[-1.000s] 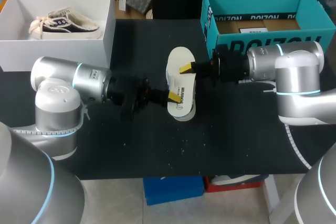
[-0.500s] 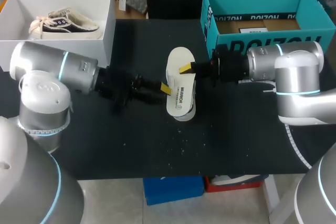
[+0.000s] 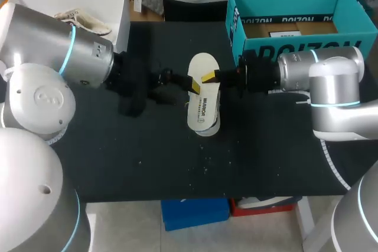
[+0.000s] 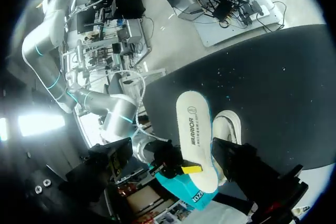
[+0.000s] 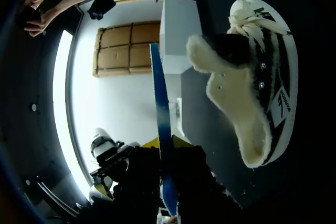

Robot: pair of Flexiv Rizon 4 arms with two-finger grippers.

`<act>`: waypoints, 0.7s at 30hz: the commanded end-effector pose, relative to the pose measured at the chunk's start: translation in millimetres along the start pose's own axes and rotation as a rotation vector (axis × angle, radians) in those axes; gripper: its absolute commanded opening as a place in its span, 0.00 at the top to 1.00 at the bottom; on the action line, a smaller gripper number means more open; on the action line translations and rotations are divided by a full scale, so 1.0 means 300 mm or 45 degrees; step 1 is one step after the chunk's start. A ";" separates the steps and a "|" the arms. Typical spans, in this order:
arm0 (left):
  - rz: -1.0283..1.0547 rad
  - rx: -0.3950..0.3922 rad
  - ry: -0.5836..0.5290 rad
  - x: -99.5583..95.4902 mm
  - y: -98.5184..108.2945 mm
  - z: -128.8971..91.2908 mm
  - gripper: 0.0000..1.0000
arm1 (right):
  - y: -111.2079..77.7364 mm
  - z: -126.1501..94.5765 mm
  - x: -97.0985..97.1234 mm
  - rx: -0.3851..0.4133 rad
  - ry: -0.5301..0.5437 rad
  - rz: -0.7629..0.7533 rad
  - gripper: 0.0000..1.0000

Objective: Take the shoe out of the shoebox, open the shoe tongue, remove and reinsert the insole, then place the shoe into the shoebox

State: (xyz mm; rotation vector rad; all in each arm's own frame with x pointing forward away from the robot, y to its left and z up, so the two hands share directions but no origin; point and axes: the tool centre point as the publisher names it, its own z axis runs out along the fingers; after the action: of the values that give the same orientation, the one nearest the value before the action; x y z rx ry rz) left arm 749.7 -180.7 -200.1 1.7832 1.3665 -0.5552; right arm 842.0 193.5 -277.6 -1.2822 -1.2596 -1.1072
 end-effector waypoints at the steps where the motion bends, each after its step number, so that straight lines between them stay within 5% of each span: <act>1: 0.161 -0.128 1.188 -0.050 0.004 -0.002 0.00 | 0.000 0.004 -0.002 -0.003 0.000 0.000 1.00; 12: 0.161 -0.128 1.188 -0.050 0.004 -0.002 0.00 | 0.000 0.004 -0.002 -0.003 0.000 0.000 1.00; 16: 0.011 0.043 1.201 -0.023 0.000 0.042 0.00 | 0.000 0.004 -0.002 -0.003 0.000 0.000 1.00; 21: -0.139 0.112 1.255 -0.017 0.003 0.053 0.00 | 0.000 0.004 -0.002 -0.003 0.000 0.000 1.00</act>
State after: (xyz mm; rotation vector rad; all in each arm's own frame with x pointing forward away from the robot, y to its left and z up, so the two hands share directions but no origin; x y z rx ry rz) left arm 741.3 -186.0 -207.8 1.9880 1.7215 -0.1747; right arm 842.0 193.5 -277.7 -1.2823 -1.2595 -1.1073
